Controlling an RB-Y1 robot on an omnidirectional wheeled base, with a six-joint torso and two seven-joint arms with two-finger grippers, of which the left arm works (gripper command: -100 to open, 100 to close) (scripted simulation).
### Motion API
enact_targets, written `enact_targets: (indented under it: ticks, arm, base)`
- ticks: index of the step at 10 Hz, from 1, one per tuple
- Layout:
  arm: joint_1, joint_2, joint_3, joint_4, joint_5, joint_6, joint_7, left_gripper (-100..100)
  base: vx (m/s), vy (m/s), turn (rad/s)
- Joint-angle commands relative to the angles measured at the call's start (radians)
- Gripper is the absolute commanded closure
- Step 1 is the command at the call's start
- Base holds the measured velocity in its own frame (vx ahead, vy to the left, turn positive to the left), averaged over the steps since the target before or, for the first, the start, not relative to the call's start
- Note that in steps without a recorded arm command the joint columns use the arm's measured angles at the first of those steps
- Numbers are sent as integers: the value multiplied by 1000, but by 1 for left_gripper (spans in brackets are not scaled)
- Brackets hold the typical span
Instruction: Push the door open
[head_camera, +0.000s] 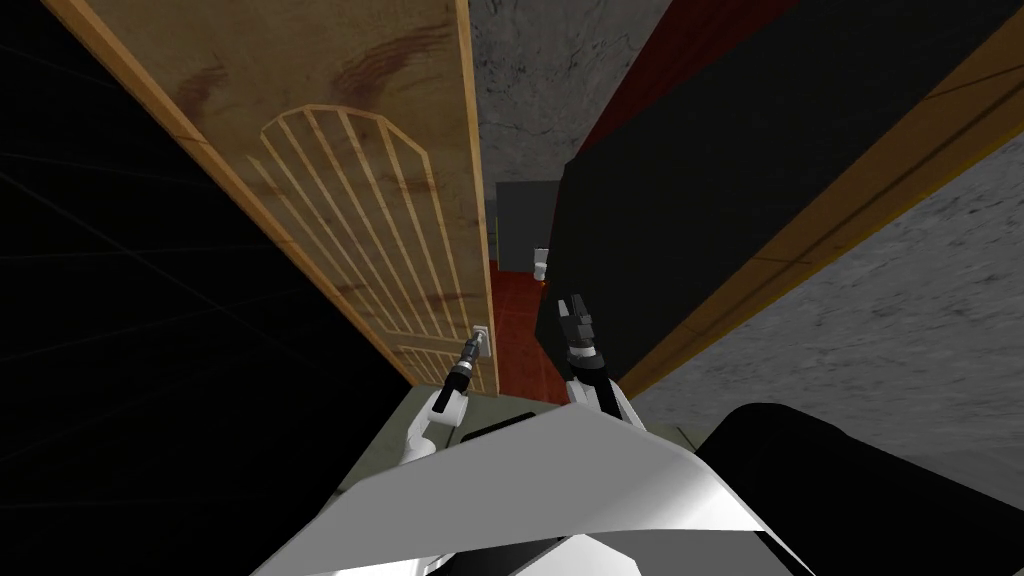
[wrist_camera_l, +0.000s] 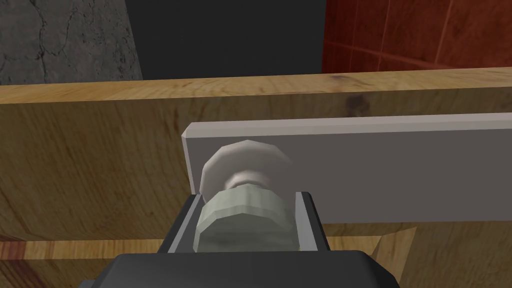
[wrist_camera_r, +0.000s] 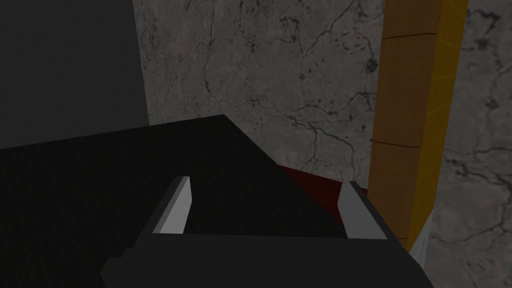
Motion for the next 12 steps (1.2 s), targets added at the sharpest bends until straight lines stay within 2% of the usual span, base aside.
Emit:
enact_targets:
  ticks: [1, 3, 4, 11, 12]
  arm:
    - [5, 1, -2, 2, 0, 0, 0, 100]
    - [5, 1, -2, 2, 0, 0, 0, 100]
    - [-4, -1, 15, 7, 0, 0, -6, 100]
    - [-23, -10, 76, 34, -2, -2, -33, 100]
    - [-27, -14, 92, 41, -2, -2, -39, 100]
  base:
    - [0, 0, 0]
    - [0, 0, 0]
    - [123, -35, 51]
    - [153, -95, 54]
    - [121, -107, 96]
